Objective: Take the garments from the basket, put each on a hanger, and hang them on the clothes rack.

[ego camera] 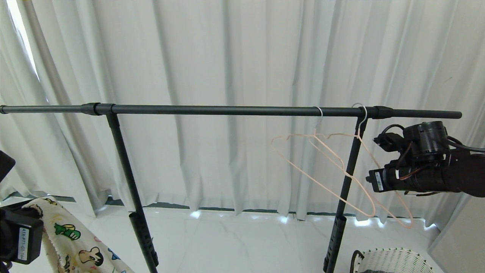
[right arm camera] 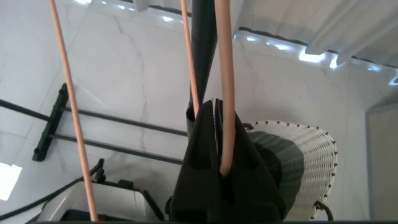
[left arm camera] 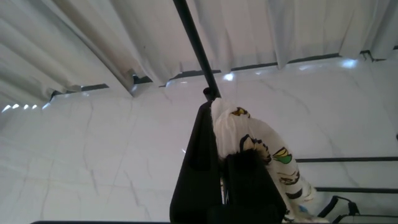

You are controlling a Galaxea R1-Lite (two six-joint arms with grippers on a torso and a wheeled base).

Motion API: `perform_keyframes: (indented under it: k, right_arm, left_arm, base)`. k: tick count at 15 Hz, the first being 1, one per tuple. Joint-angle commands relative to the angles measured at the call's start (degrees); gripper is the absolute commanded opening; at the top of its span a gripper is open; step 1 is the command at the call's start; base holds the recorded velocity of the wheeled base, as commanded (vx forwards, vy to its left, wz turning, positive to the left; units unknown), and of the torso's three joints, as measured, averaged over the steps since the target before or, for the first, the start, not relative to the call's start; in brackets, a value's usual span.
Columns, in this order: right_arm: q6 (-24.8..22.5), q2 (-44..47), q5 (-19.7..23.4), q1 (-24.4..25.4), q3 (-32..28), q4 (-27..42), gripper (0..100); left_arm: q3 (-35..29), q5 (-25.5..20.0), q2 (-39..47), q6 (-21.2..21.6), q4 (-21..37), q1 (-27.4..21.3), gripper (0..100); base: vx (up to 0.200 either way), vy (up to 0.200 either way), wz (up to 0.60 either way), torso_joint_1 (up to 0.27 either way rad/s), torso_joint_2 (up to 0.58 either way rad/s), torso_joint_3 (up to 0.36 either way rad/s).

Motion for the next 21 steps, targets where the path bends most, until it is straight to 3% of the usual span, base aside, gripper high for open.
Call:
perform_keyframes:
  k: [1, 7, 10, 13, 15, 18, 21]
  right_arm:
    - [0.15, -2.26, 0.02, 0.03, 0.16, -0.09, 0]
    - [0.50, -10.87, 0.46, 0.47, 5.78, 0.00, 0]
    - [0.24, -19.13, 0.11, 0.47, 12.73, 0.62, 0]
    - [-0.29, -27.48, -2.09, 0.47, 19.93, 1.85, 0]
    - [-0.82, -37.94, -4.20, 0.91, 25.30, 7.38, 0]
    - [-2.66, -49.89, -5.34, 1.00, 25.47, 20.39, 0]
    - [-3.28, -57.01, -7.01, 1.00, 25.38, 27.95, 0]
  left_arm:
    - [-0.01, 0.03, -0.17, -0.05, -0.02, -0.01, 0]
    - [-0.18, 0.03, -0.61, -0.49, -0.02, -0.01, 0]
    - [-0.01, 0.12, -1.22, -0.49, -0.90, 0.08, 0]
    - [0.70, 0.03, -1.05, -0.40, -3.01, 0.08, 0]
    - [2.45, 0.03, -0.96, -0.49, -3.80, 0.08, 0]
    - [5.88, -0.05, -1.22, -0.49, -6.44, -0.01, 0]
    - [7.73, -0.23, -1.31, -0.49, -7.49, -0.01, 0]
  base:
    - [0.000, 0.000, 0.00, 0.000, 0.00, 0.000]
    - [0.000, 0.000, 0.00, 0.000, 0.00, 0.000]
    - [0.000, 0.000, 0.00, 0.000, 0.00, 0.000]
    - [-0.200, 0.000, 0.00, 0.007, 0.00, 0.001]
    - [-0.200, 0.000, 0.00, 0.007, 0.00, -0.005]
    - [-0.200, 0.000, 0.00, -0.004, 0.00, 0.002]
    - [-0.200, 0.000, 0.00, -0.002, 0.00, 0.004]
